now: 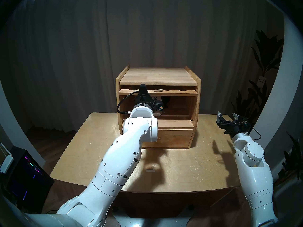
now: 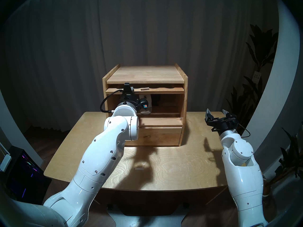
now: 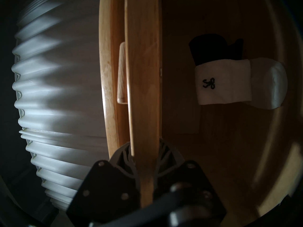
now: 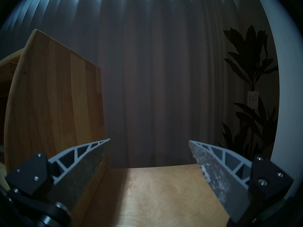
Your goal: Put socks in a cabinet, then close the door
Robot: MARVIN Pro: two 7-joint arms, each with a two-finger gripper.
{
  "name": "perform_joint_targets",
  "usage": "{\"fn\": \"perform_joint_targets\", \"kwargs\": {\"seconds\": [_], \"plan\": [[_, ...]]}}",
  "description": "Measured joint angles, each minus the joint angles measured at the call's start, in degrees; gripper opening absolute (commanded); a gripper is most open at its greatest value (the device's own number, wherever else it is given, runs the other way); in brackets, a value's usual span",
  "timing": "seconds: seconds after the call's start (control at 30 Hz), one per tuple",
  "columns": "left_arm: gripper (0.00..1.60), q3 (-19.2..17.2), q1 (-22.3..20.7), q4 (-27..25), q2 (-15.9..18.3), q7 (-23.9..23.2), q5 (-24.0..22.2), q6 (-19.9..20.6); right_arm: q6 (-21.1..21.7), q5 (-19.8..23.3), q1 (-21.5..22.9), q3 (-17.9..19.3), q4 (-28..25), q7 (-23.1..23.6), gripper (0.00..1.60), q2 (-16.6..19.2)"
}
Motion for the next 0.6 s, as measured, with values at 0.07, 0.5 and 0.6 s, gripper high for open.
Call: {"fn": "perform_joint_targets", "kwargs": {"seconds": [0.07, 0.5, 0.6], "plan": [[0.00, 0.1, 0.6, -0.3, 0.0, 0.6, 0.2, 0.4, 0.0, 0.0, 0.0, 0.0, 0.0, 0.0, 1.60, 0.0], [0.00, 1.2, 1.2, 2.3, -0.9, 5.9, 1.3, 2.1, 0.0, 0.0, 0.0, 0.0, 0.0, 0.0, 1.60, 0.0], [0.00, 1.5, 1.4, 2.4, -1.1, 6.7, 1.1, 2.4, 0.0, 0.0, 0.0, 0.0, 0.0, 0.0, 1.60, 0.0]]}}
